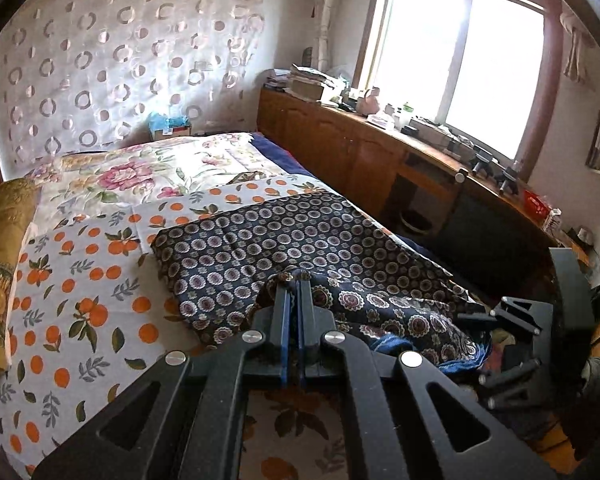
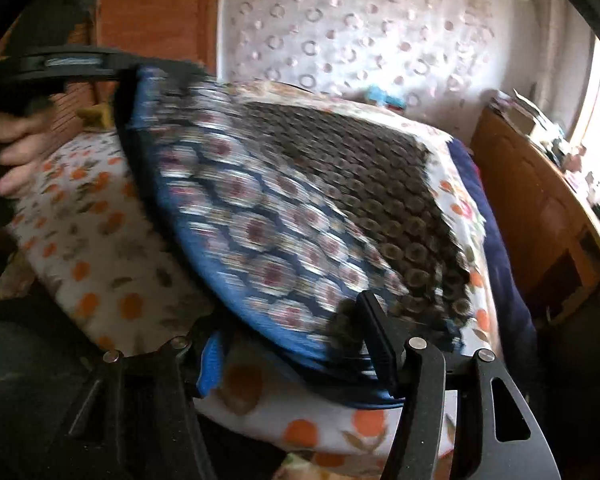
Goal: Fold small clothes
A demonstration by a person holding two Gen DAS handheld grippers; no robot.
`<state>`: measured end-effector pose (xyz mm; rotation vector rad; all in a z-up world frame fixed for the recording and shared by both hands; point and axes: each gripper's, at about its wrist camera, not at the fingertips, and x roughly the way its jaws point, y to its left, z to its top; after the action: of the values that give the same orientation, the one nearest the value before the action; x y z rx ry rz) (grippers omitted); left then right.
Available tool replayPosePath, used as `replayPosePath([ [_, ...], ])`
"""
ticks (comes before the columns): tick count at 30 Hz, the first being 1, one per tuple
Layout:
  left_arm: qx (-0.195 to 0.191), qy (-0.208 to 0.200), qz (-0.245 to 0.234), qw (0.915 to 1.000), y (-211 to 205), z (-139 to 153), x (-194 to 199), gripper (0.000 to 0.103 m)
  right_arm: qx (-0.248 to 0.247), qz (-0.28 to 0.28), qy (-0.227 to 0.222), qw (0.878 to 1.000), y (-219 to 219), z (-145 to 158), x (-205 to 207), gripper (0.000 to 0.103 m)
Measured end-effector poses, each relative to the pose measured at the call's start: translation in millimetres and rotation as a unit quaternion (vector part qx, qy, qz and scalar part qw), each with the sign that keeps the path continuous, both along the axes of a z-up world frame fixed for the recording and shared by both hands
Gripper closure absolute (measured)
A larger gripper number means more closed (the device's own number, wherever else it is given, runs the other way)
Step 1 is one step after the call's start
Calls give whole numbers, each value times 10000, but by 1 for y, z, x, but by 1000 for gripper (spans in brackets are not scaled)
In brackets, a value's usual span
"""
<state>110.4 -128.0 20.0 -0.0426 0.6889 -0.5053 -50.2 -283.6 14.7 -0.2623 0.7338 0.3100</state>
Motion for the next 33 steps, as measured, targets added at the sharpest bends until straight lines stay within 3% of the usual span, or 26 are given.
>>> replayPosePath([
  [2,-44,5,33,10000,4,0,-2,100,-11,-17,-75,10000,-6,1,4,48],
  [4,-79,9,47,10000,7,0,-4,100,-94,13,-194,9998,-8,4,8,85],
  [7,-5,-21,95,10000,9,1,-5,100,-66,47,-488,9988,-11,19,12,98],
  [14,133,-62,249,9996,20,0,2,99,103,66,-1114,9937,-5,64,55,99],
  [20,197,15,315,9993,28,-1,23,94,99,233,-1205,9924,11,69,105,99],
  [21,216,26,315,9993,29,-1,27,91,85,256,-1195,9925,15,67,113,99],
  [22,223,23,289,9993,29,-1,30,81,76,276,-1175,9927,15,64,121,99],
  [23,224,-3,258,9994,30,-1,34,64,82,292,-1149,9929,13,62,127,99],
  [26,267,-111,311,9991,37,1,45,42,126,366,-1047,9938,11,53,152,99],
  [28,273,-99,370,9989,43,-1,53,36,131,406,-945,9946,11,46,166,99],
  [33,304,30,511,9982,60,-9,72,35,-56,404,-612,9973,16,41,205,99],
])
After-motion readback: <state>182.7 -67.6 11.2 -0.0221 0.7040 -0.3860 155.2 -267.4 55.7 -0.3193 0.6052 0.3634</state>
